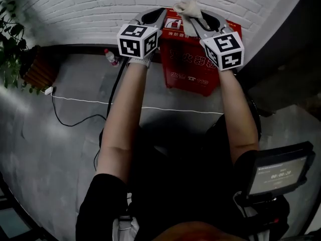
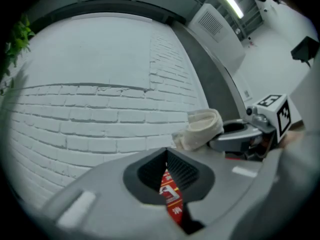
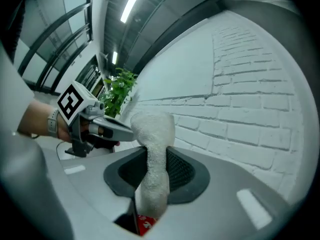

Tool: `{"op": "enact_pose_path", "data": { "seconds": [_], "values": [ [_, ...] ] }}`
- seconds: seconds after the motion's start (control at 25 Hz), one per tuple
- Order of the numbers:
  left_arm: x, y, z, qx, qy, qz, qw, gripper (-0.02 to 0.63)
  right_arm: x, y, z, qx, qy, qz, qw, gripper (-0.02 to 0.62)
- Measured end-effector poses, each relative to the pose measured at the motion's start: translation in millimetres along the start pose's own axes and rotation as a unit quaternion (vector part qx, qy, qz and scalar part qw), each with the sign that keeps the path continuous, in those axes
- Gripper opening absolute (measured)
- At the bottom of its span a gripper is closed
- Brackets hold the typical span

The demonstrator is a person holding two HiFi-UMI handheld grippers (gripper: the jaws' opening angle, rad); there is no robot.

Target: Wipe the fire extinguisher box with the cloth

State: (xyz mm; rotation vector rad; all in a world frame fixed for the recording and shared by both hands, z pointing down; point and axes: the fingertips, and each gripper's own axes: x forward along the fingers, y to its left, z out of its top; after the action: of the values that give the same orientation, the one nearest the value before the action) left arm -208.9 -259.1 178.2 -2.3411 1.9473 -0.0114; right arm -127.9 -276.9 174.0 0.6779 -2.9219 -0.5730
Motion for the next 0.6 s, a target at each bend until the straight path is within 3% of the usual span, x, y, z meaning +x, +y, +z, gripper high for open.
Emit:
{"op": "enact_pose_path", "data": {
  "seconds": [0.12,0.28,0.48,0.6],
  "values": [
    [10.7,14.0,1.2,-0.021,-0.008,0.006,0.9997,0.0,16.8,-7.9,2.8,-0.077,0.038,0.012,0.996,0.098],
    [29.6,25.6,0.5,-0.028,-0.006,-0.009,0.9996,0.0,51.0,-17.4,-2.4,-0.182,0.08,0.025,0.98,0.098],
    [35.1,65.5,-18.0,-0.006,0.032,0.012,0.9994,0.0,106.1,-23.2,-18.9,-0.284,0.14,0.035,0.948,0.098],
    [39.1,83.4,-40.6,-0.003,0.054,0.032,0.998,0.0,137.2,-22.5,-45.1,-0.355,0.182,0.044,0.916,0.098]
  ]
}}
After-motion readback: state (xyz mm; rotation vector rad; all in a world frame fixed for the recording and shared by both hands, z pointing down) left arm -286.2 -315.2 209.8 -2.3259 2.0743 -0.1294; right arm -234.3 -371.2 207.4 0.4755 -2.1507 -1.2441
